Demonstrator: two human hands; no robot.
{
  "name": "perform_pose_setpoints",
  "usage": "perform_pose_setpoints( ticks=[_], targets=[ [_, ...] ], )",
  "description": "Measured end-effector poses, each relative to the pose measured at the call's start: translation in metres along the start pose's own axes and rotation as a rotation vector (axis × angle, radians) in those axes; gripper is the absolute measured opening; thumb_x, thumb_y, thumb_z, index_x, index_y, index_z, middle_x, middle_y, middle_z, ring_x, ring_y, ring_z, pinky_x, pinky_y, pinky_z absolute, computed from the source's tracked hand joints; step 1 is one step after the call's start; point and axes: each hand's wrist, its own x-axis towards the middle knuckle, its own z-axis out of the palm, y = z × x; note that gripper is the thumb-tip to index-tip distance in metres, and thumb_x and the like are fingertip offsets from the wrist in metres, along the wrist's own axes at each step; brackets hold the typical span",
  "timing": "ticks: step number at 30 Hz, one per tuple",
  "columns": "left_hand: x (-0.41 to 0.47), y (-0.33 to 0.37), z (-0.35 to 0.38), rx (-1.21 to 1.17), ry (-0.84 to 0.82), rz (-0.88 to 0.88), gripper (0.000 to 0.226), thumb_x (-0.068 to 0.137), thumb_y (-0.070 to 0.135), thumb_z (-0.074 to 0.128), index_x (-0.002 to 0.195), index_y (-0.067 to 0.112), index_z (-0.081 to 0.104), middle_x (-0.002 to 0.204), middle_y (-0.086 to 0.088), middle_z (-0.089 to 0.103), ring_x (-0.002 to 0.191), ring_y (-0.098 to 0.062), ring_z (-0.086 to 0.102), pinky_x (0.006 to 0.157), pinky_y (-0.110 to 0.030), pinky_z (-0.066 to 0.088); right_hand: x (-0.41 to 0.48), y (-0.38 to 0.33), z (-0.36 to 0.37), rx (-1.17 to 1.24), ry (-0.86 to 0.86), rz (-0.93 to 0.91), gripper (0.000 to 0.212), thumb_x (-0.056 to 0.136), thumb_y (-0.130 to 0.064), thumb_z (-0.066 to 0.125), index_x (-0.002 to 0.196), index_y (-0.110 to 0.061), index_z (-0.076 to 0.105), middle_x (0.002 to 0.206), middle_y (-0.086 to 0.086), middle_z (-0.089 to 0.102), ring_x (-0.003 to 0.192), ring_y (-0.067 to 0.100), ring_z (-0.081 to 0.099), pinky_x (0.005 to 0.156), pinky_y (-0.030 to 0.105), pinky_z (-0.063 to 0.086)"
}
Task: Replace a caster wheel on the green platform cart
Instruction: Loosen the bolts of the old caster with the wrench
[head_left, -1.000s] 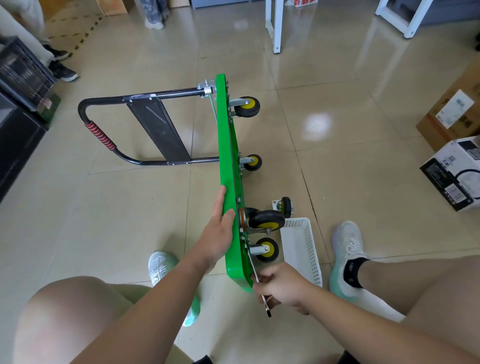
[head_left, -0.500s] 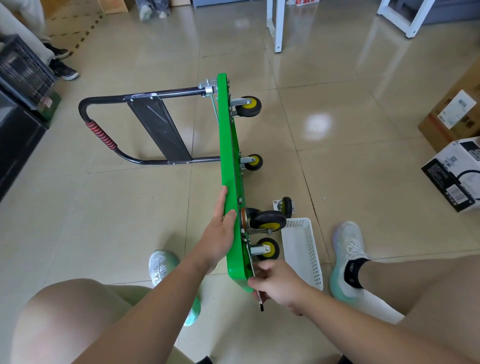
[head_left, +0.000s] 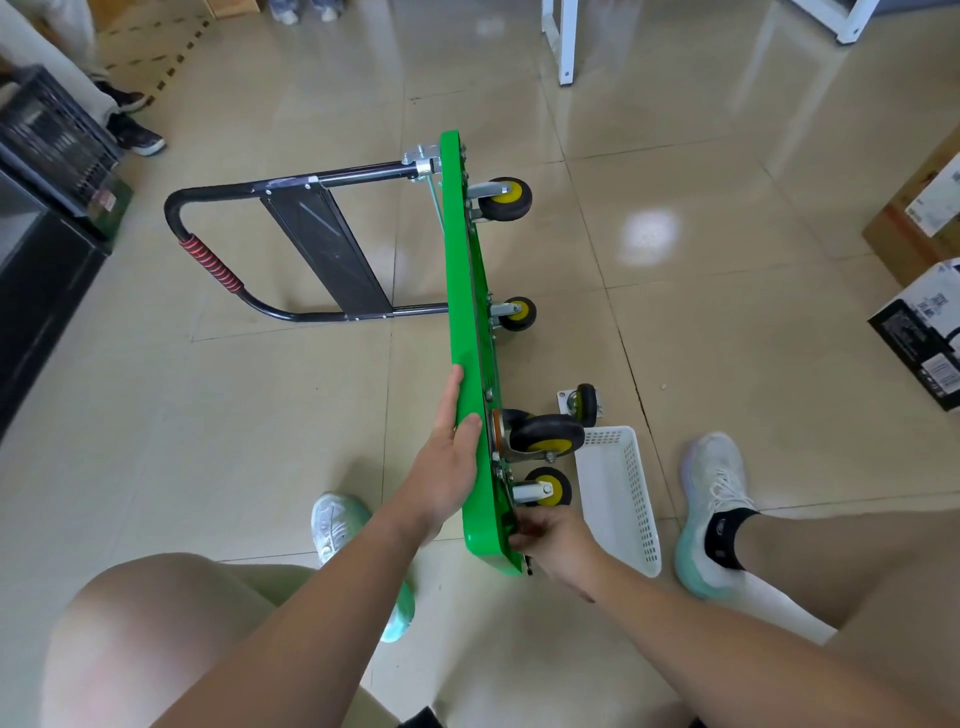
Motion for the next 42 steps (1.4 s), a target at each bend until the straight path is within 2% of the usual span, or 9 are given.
perform_pose_setpoints(
  ticks=[5,9,13,19,23,29,34,39,42],
  targets=[
    [-0.001,0.001,0.000,-0.011,-0.009,-0.003,0.057,0.112,0.035,0.028,0.155,0.066,0.005,0.156,0.012,0.042,0.121,-0.003,0.056,0.112,-0.038,0.044,-0.035,-0.008,-0.023,-0.223,-0.001,0.034,0.031,0.086,-0.011,0.075,0.115,-0.024,0.075,0.094,-0.015,0.074,0.089,0.002,0.067,0.086,0.017,0.051],
    [-0.001,0.003,0.000,-0.010,-0.007,-0.001,0.058,0.113,0.032,0.028,0.157,0.062,0.005,0.155,0.013,0.041,0.116,0.008,0.051,0.102,-0.031,0.041,-0.054,-0.016,-0.024,-0.220,-0.052,0.099,0.022,0.086,-0.014,0.074,0.106,-0.023,0.077,0.072,-0.010,0.072,0.068,0.008,0.067,0.074,0.026,0.058],
    [-0.001,0.003,0.000,0.001,0.006,0.001,0.058,0.113,0.032,0.028,0.158,0.061,0.004,0.157,0.011,0.041,0.119,0.001,0.053,0.099,-0.029,0.040,-0.064,-0.039,-0.018,-0.037,-0.112,0.126,0.015,0.089,-0.014,0.073,0.104,-0.014,0.076,0.078,0.002,0.070,0.066,0.012,0.067,0.065,0.027,0.056],
    [0.000,0.001,0.000,0.011,-0.006,0.002,0.058,0.114,0.031,0.027,0.159,0.058,0.003,0.155,0.010,0.041,0.115,0.009,0.051,0.085,-0.015,0.041,-0.073,-0.049,-0.012,0.101,-0.121,0.168,0.017,0.093,-0.016,0.070,0.110,-0.009,0.072,0.082,0.006,0.066,0.063,0.013,0.065,0.067,0.028,0.057],
    [0.000,0.000,0.000,0.002,-0.006,0.004,0.058,0.113,0.033,0.027,0.156,0.063,0.003,0.156,0.009,0.043,0.122,-0.002,0.054,0.095,-0.027,0.043,-0.074,-0.049,-0.011,0.131,-0.102,0.161,0.017,0.094,-0.015,0.069,0.110,-0.011,0.071,0.086,0.006,0.067,0.066,0.013,0.065,0.067,0.029,0.057],
    [0.000,0.002,0.001,0.004,-0.005,0.005,0.058,0.114,0.032,0.027,0.157,0.061,0.002,0.155,0.008,0.042,0.116,0.002,0.054,0.097,-0.029,0.044,-0.071,-0.051,-0.012,0.143,-0.111,0.137,0.017,0.095,-0.016,0.068,0.110,-0.010,0.072,0.080,0.005,0.067,0.066,0.016,0.065,0.066,0.030,0.056],
    [0.000,0.001,0.001,0.007,-0.012,0.007,0.058,0.114,0.030,0.026,0.159,0.058,0.002,0.153,0.010,0.042,0.112,0.007,0.052,0.084,-0.015,0.042,-0.061,-0.049,-0.011,0.247,-0.079,0.119,0.012,0.096,-0.016,0.066,0.101,-0.008,0.074,0.080,0.006,0.066,0.068,0.021,0.062,0.069,0.035,0.054],
    [0.000,0.001,0.001,-0.008,-0.015,0.013,0.057,0.113,0.034,0.027,0.156,0.063,0.002,0.155,0.009,0.042,0.121,-0.004,0.056,0.105,-0.035,0.046,-0.054,-0.043,-0.008,0.146,-0.056,0.144,0.021,0.095,-0.011,0.067,0.115,-0.015,0.073,0.093,0.005,0.074,0.070,0.018,0.069,0.066,0.029,0.058],
    [0.000,0.002,0.001,-0.007,-0.008,0.006,0.058,0.113,0.033,0.027,0.157,0.062,0.003,0.152,0.010,0.045,0.116,-0.001,0.057,0.100,-0.032,0.047,-0.043,-0.028,-0.004,0.001,0.007,0.082,0.030,0.093,-0.010,0.068,0.119,-0.024,0.073,0.101,-0.001,0.076,0.083,0.015,0.071,0.075,0.026,0.058]
  ],
)
